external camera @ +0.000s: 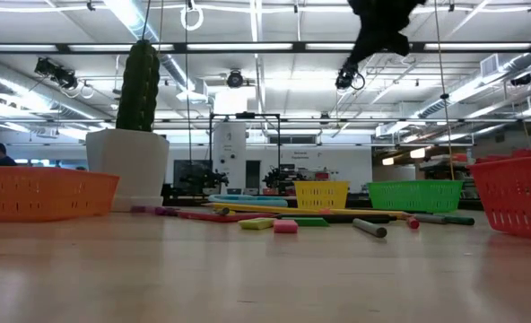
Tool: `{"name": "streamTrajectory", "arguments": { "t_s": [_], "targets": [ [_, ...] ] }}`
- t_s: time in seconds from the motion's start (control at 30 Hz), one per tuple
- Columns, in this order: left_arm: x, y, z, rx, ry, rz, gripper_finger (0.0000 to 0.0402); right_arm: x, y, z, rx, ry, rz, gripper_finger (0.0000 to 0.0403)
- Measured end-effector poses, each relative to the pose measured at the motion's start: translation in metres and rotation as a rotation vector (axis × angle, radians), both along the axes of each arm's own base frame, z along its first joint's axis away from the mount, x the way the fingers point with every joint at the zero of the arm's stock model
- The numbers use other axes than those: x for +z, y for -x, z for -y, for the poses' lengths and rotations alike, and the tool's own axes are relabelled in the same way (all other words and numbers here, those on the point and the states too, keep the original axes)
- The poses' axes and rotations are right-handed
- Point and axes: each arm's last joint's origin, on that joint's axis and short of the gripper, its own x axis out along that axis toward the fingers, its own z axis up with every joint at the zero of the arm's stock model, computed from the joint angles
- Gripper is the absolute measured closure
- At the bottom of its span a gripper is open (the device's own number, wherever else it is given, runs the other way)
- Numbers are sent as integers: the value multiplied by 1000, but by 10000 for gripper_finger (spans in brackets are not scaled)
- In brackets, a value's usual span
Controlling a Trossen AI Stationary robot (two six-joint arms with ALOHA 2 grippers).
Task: Sort crayons/erasers/pens/pencils in bins
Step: Put the top right black pen into the green bin
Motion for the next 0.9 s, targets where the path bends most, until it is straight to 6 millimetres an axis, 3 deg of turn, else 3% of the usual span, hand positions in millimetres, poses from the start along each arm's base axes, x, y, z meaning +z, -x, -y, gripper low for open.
{"name": "streamTrajectory", "arguments": {
  "t_s": [0.2, 0.57, 0.77, 0.9],
  "targets": [
    [-15, -9, -2, -5, -34, -126, 360, 12, -19, -1, -5, -23, 34, 389],
    [-17, -9, -2, -10, -134, -169, 367, 17, -16, -2, -3, -13, 53, 389],
    [-21, -11, -4, 27, -130, -206, 361, -5, -21, 1, 21, -42, -139, 381],
    [-24, -14, -5, 28, -125, -228, 366, -26, -36, 2, 37, -110, -238, 346]
  ]
}}
